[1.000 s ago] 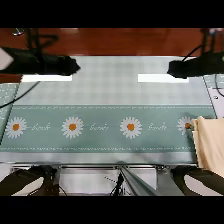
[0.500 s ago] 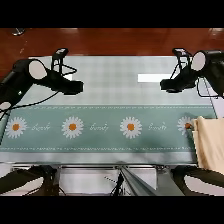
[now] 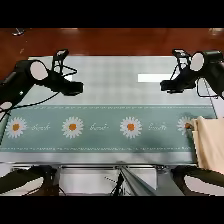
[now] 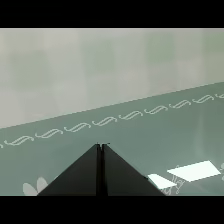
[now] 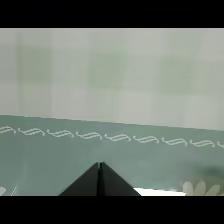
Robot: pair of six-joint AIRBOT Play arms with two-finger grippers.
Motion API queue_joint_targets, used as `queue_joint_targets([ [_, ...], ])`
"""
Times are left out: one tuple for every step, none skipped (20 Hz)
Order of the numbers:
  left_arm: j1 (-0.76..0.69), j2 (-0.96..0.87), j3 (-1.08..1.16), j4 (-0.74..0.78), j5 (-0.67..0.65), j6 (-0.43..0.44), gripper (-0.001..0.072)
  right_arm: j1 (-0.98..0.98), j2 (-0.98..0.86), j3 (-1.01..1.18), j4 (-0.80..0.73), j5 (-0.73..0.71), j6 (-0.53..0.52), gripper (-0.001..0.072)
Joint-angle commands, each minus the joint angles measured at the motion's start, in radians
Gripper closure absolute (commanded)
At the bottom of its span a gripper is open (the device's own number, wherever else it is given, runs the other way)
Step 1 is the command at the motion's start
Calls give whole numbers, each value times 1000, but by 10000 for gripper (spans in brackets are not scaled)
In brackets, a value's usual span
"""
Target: Fold the shirts.
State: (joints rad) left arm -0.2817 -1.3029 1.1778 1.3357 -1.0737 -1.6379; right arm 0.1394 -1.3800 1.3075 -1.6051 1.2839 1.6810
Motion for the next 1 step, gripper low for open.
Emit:
queue_joint_targets([
  [1, -1, 0, 0, -1, 2, 687, 1, -1, 1, -1, 0, 0, 691],
])
